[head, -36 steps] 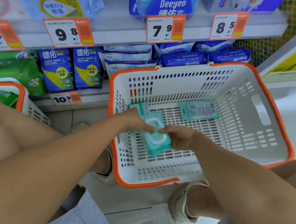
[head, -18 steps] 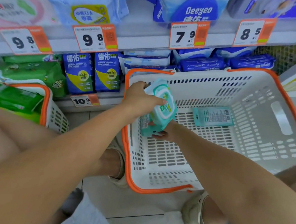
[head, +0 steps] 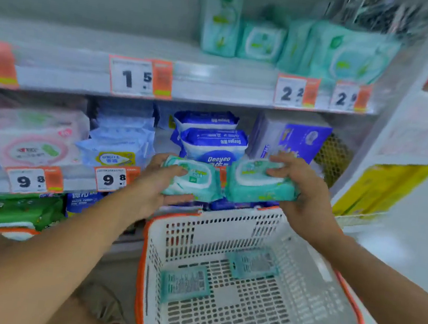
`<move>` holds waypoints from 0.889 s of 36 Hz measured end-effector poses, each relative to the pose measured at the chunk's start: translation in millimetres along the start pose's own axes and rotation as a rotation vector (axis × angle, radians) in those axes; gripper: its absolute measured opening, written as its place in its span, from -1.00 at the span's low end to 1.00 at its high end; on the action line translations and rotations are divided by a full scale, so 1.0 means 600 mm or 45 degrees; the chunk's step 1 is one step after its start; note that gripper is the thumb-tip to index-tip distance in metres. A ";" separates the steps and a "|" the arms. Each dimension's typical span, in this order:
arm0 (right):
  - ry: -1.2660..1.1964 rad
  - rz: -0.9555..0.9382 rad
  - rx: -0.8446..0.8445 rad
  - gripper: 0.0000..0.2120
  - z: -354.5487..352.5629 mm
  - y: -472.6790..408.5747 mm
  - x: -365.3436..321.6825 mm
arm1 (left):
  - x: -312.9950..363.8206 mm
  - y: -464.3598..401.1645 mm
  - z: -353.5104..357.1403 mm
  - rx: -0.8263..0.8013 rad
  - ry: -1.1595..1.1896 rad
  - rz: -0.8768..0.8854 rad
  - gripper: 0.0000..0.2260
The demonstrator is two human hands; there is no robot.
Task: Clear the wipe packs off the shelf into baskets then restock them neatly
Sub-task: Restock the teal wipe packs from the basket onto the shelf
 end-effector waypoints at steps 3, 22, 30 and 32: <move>0.151 -0.306 0.013 -0.76 -0.026 -0.030 -0.074 | 0.080 0.028 0.031 -0.042 -0.026 0.146 -0.79; -0.380 -0.273 0.532 -0.41 -0.072 -0.106 -0.066 | 0.226 0.052 0.036 0.019 -0.090 0.352 -0.65; -0.175 -0.535 0.319 -0.46 -0.029 -0.073 -0.117 | 0.209 0.054 0.072 -0.455 -0.208 0.168 -0.73; -0.208 -0.528 0.312 -0.40 -0.024 -0.071 -0.115 | 0.205 0.052 0.077 -0.493 -0.238 0.134 -0.71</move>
Point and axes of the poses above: each hand's wrist, its own y-axis away from the middle knuckle, its own z-axis out of the palm, x = y × z, the point moved 4 cm from there along -y, towards the middle knuckle, and after that the axes turned 11 degrees about -y, right-handed, at the moved point
